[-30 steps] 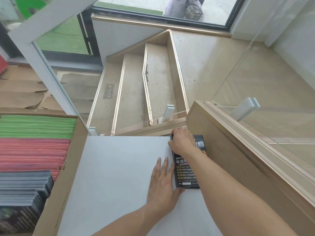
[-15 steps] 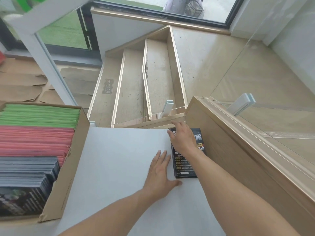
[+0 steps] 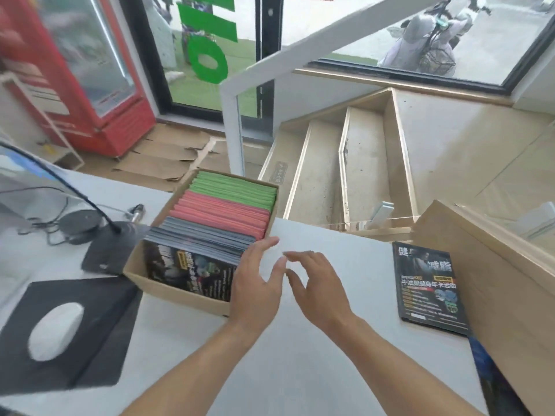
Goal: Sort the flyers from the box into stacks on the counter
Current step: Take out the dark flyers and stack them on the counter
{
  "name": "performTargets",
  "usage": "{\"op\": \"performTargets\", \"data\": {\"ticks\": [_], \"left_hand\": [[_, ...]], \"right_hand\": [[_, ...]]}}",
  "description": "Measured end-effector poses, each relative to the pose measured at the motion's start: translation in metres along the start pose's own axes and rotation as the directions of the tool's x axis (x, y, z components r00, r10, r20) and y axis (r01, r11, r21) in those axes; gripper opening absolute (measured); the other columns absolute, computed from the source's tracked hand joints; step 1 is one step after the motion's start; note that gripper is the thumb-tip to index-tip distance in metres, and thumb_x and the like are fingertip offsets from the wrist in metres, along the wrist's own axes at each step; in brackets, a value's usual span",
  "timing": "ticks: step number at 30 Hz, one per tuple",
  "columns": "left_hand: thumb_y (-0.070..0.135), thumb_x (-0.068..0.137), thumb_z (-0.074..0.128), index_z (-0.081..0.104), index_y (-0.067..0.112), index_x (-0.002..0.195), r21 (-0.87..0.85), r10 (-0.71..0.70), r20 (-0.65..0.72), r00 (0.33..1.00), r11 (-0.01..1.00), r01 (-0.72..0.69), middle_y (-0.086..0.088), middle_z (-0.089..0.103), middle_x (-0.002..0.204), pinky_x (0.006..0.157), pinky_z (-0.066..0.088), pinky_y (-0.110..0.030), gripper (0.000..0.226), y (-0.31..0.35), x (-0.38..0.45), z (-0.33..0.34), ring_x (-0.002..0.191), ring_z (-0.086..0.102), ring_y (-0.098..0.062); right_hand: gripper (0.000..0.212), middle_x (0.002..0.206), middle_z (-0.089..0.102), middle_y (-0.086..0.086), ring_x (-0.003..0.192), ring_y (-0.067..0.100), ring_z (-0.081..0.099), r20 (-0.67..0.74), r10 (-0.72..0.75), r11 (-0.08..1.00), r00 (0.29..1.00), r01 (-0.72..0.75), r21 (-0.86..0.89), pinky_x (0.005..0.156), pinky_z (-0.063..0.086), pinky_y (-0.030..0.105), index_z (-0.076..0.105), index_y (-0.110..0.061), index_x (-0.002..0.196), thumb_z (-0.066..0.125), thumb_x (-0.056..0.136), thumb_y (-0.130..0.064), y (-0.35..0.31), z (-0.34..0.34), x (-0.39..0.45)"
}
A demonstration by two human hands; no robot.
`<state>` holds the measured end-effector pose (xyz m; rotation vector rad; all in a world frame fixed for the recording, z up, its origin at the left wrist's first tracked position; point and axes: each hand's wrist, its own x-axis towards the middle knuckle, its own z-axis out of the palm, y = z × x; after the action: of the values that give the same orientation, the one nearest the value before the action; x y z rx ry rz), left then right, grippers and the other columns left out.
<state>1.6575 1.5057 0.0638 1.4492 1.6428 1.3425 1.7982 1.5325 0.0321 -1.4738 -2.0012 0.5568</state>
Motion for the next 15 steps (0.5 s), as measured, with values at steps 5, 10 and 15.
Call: {"op": "performTargets", "data": {"ticks": [5,10,15], "left_hand": [[0.018,0.100,0.057,0.056,0.022,0.139,0.321,0.073,-0.138,0.988,0.947,-0.025,0.005,0.056,0.143,0.119,0.033,-0.048,0.039,-0.048,0.011,-0.081,0.139,0.044,-0.016],[0.045,0.100,0.031,0.030,0.022,0.159,0.721,0.008,0.046,0.999,0.692,-0.039,0.001,0.019,0.168,0.126,0.003,-0.054,0.063,-0.093,0.017,-0.124,0.156,0.012,-0.021],[0.053,0.097,0.019,0.026,0.026,0.160,0.746,0.013,0.068,0.998,0.663,-0.059,0.005,0.015,0.169,0.126,0.001,-0.054,0.069,-0.103,0.014,-0.129,0.156,0.017,-0.020]], "right_hand": [[0.037,0.121,0.065,-0.009,0.114,0.014,0.052,0.085,-0.246,0.957,0.965,0.256,-0.133,0.100,0.040,0.026,0.064,-0.025,0.132,0.064,0.095,-0.022,-0.066,0.039,0.007],[0.049,0.131,0.061,0.002,0.119,0.027,0.054,0.201,-0.263,0.880,0.944,0.320,-0.351,0.101,0.046,0.041,0.057,-0.015,0.140,0.062,0.092,-0.021,-0.103,0.067,0.025],[0.049,0.127,0.062,0.004,0.112,0.030,0.057,0.177,-0.193,0.815,0.965,0.258,-0.519,0.096,0.049,0.042,0.060,-0.012,0.134,0.063,0.087,-0.022,-0.118,0.082,0.024]]}}
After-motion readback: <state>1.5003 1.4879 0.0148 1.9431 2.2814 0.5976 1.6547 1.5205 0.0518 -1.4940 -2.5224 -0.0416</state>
